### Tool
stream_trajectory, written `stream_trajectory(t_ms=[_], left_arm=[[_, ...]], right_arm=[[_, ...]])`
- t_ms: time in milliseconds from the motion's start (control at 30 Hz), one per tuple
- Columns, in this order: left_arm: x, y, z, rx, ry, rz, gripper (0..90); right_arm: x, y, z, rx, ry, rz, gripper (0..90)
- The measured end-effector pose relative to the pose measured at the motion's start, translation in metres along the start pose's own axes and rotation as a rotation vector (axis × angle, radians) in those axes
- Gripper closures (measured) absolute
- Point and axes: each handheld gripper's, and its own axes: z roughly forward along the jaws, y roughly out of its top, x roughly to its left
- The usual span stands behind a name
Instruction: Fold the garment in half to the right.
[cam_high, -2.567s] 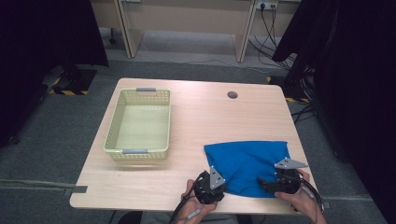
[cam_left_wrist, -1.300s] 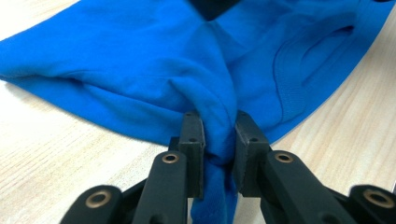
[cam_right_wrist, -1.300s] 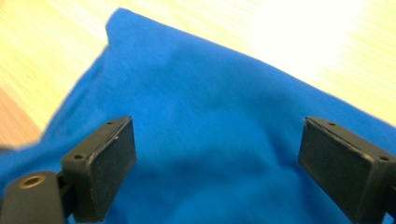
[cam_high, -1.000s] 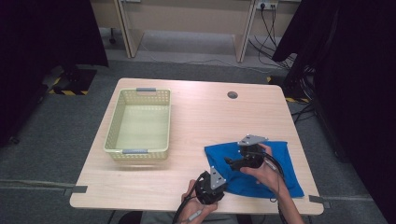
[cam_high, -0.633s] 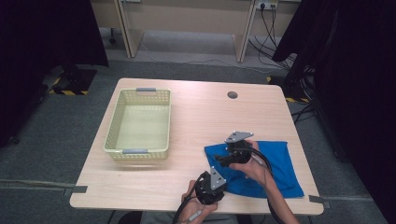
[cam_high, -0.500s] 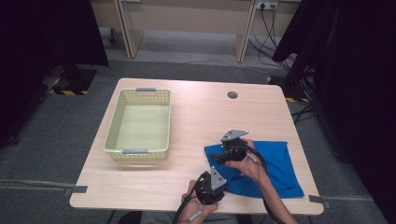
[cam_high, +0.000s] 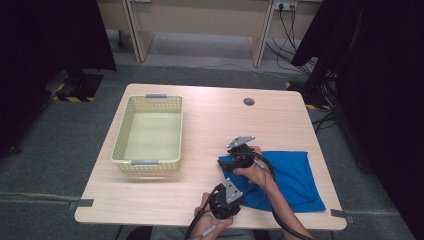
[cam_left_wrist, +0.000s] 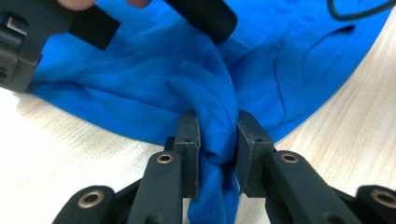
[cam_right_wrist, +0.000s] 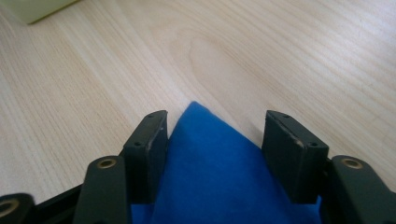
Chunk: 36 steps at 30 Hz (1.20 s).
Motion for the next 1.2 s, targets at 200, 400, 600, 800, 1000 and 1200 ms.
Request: stream_trajectory(t_ms=[200,400,600,800,1000,1200], left_arm=[[0.001,0.0,0.0,-0.001,-0.004,-0.003,72.7],[0.004,-0.001,-0.002,-0.004,-0.014,-0.013,74.3],[0.009,0.0,-0.013,-0.008,0.003,0.005,75.9],[0.015,0.005,-0.032,-0.008,0.039,0.046,76.6],[0.02,0.012,-0.054,-0.031,0.066,0.073,77.2],[0.022,0.019,-0.068,-0.046,0.08,0.098,77.5]], right_arm=[[0.001,0.0,-0.002,-0.003,-0.002,-0.001,62.3],[0.002,0.0,-0.006,-0.012,-0.006,-0.002,71.3],[0.003,0.007,-0.013,-0.054,0.011,-0.002,74.5],[0.007,0.02,-0.022,-0.113,0.03,0.003,75.0],[0.014,0.038,-0.032,-0.167,0.054,-0.004,74.9],[0.021,0.053,-0.045,-0.211,0.073,-0.019,75.1]])
